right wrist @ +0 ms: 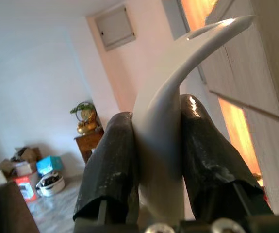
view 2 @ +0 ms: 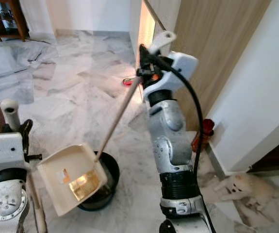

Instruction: Sweep floor

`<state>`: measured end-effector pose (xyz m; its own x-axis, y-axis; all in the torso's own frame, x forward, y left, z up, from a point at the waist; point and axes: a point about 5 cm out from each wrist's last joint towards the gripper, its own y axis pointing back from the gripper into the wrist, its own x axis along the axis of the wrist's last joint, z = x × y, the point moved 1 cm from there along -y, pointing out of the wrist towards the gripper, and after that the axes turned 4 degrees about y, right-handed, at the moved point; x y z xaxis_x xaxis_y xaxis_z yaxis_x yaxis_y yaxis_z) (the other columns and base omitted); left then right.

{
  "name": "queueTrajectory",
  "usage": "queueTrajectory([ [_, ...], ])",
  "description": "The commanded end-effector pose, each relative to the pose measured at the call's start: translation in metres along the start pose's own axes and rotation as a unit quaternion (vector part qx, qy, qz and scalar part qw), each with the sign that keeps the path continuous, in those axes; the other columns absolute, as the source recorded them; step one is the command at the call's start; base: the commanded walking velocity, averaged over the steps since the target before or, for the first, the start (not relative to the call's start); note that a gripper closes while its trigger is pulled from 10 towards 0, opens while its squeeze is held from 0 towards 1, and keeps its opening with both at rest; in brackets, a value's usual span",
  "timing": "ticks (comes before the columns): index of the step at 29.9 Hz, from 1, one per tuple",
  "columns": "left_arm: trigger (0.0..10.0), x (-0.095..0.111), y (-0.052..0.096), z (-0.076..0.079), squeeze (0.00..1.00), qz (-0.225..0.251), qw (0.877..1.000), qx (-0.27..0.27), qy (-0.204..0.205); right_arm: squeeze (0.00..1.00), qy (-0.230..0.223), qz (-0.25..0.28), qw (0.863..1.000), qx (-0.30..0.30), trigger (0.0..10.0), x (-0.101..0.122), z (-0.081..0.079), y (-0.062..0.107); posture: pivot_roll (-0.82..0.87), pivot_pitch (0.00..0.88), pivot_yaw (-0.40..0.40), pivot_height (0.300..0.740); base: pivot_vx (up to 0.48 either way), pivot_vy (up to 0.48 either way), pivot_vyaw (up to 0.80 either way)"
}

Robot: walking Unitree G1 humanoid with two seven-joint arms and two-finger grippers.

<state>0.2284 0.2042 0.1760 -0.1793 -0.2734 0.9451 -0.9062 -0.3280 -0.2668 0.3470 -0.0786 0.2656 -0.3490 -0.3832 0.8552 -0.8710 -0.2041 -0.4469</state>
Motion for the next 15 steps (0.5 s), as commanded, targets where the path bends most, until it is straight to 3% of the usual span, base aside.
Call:
queueTrajectory([
  [1,10.0,0.0085,-0.0014,-0.0044,0.0,0.019,1.0,0.008,-0.006,0.0,-0.012,0.038,0.999,0.02,10.0,0.0169,-0.0132,-0.0044,0.1,0.041,-0.061,0.74,0.0,0.48,0.0],
  [15,10.0,0.0085,-0.0014,-0.0044,0.0,0.019,1.0,0.008,-0.006,0.0,-0.012,0.038,0.999,0.02,10.0,0.0169,-0.0132,-0.0044,0.1,0.041,-0.061,0.74,0.0,0.48,0.0],
])
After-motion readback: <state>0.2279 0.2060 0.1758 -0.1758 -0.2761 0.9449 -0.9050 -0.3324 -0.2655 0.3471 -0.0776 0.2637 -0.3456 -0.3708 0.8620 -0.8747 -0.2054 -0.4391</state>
